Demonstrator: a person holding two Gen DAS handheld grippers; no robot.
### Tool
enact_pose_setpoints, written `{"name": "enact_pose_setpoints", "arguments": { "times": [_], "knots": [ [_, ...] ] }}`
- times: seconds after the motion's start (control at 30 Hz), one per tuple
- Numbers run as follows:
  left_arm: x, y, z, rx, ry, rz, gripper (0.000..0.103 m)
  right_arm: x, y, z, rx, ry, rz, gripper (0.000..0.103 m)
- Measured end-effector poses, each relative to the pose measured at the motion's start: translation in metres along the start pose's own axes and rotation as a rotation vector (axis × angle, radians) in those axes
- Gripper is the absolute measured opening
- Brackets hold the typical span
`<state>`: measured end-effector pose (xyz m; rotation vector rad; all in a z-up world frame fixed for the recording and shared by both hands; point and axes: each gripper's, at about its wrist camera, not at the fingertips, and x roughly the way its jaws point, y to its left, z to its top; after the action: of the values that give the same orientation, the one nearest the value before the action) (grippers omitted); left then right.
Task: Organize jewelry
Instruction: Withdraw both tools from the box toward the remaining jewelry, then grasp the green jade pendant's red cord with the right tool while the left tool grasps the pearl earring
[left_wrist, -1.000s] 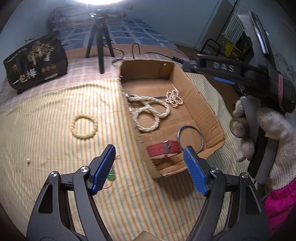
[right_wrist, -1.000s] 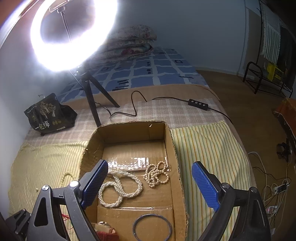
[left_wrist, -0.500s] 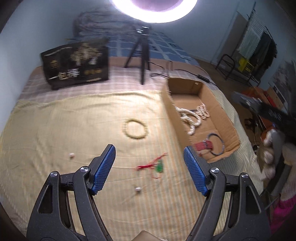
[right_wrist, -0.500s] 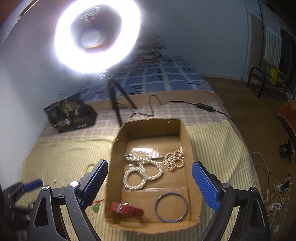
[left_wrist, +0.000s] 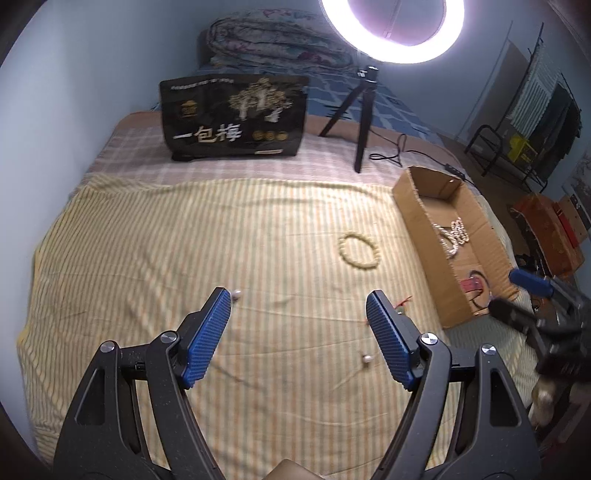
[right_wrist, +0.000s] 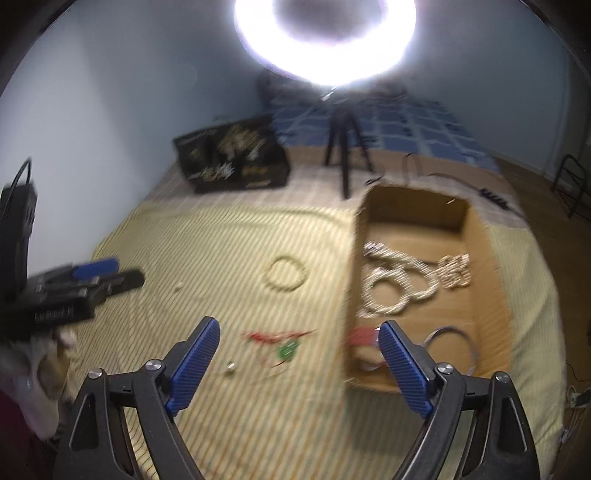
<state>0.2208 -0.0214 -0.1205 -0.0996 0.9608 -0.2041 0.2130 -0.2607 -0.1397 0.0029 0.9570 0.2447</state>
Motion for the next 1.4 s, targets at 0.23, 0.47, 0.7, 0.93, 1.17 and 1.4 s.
{"name": "enact_pose_setpoints", "arguments": {
  "times": [0.23, 0.47, 0.7, 0.93, 1.17, 1.4],
  "knots": [
    [0.004, 0.035, 0.001, -0.089, 0.019, -0.004, 0.078, 0.035, 0.015, -0.018, 0.036, 0.116, 0.077, 0.076],
    [0.026, 0.056, 0.001, -0.157, 0.078, -0.010, 0.076, 0.063, 0.012, -0.024, 0.093, 0.200, 0.095, 0.061],
    [0.056, 0.055, -0.002, -0.151, 0.139, 0.001, 0.063, 0.088, 0.007, -0.024, 0.156, 0.254, 0.071, 0.041],
    [0.075, 0.059, 0.000, -0.179, 0.169, -0.003, 0.052, 0.102, 0.011, -0.020, 0.120, 0.257, -0.041, 0.036],
    [0.089, 0.067, 0.001, -0.192, 0.185, 0.006, 0.052, 0.114, 0.019, -0.023, 0.050, 0.261, -0.119, 0.033],
    [0.103, 0.074, -0.001, -0.210, 0.214, 0.000, 0.045, 0.120, 0.014, -0.025, 0.054, 0.268, -0.147, 0.031]
  ]
}}
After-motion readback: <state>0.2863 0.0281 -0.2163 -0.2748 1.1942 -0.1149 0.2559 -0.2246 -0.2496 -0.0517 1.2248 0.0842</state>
